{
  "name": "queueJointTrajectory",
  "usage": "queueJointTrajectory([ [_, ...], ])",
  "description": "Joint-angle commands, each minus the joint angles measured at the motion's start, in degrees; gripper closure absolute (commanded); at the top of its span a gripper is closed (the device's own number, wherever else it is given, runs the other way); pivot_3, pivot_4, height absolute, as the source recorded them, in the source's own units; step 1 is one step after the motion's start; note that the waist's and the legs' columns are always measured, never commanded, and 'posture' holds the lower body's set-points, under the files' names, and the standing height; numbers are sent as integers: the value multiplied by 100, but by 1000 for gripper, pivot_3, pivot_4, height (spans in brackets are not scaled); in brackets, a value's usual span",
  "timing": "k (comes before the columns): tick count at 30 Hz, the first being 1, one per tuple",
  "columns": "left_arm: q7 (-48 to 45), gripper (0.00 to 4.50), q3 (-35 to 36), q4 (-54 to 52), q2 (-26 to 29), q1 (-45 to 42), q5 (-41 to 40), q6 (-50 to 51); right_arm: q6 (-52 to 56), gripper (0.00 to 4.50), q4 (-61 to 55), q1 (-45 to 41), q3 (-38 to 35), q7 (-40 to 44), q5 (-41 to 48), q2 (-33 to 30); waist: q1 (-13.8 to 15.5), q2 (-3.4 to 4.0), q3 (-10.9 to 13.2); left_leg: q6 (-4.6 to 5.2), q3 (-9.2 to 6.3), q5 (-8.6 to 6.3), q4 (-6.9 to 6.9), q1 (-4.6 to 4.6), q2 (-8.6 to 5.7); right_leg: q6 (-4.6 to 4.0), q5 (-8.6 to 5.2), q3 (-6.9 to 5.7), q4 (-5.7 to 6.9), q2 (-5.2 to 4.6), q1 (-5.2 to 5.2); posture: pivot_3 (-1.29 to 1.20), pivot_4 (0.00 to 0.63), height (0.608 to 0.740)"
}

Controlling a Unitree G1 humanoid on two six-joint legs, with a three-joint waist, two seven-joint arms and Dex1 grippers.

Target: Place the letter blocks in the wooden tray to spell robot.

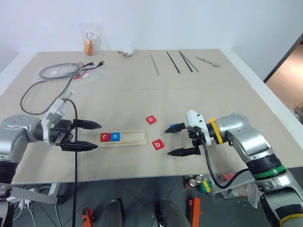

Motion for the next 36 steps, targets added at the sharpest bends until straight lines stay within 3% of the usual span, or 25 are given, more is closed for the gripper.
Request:
queueJointTrajectory([
  [1,189,16,301,-372,-98,90,-15,-32,-696,0,82,-220,242,-51,-582,56,0,0,0,0,0,0,0,0,0,-1,1,0,0,0,0,0,150,740],
  [10,675,16,540,-896,-378,787,80,-99,-567,0,535,-380,109,43,-488,406,2,-1,0,-1,2,0,-4,0,1,1,-4,2,2,1,-1,0,150,740],
  [24,1153,16,987,-1173,-601,1100,-34,19,-776,0,1304,-437,193,30,-746,765,-12,-3,-1,-1,2,0,-3,5,1,-3,-1,3,4,2,0,0,150,740],
  [25,1143,0,991,-1181,-593,1125,-18,9,-787,561,1322,-446,192,38,-754,781,-14,-3,-1,-1,2,0,-4,7,1,-3,-1,4,5,2,0,0,150,740],
  [30,1155,0,1023,-1190,-596,1175,-8,-5,-847,2162,1383,-463,174,92,-764,829,-9,-3,-1,-1,2,0,-4,9,1,-4,-2,3,10,1,0,0,150,740],
  [36,1175,0,1011,-1169,-628,1225,57,-75,-842,2283,1428,-480,140,98,-759,874,-8,-3,-1,-1,3,0,-4,8,0,-3,-2,5,9,1,0,0,150,740],
])
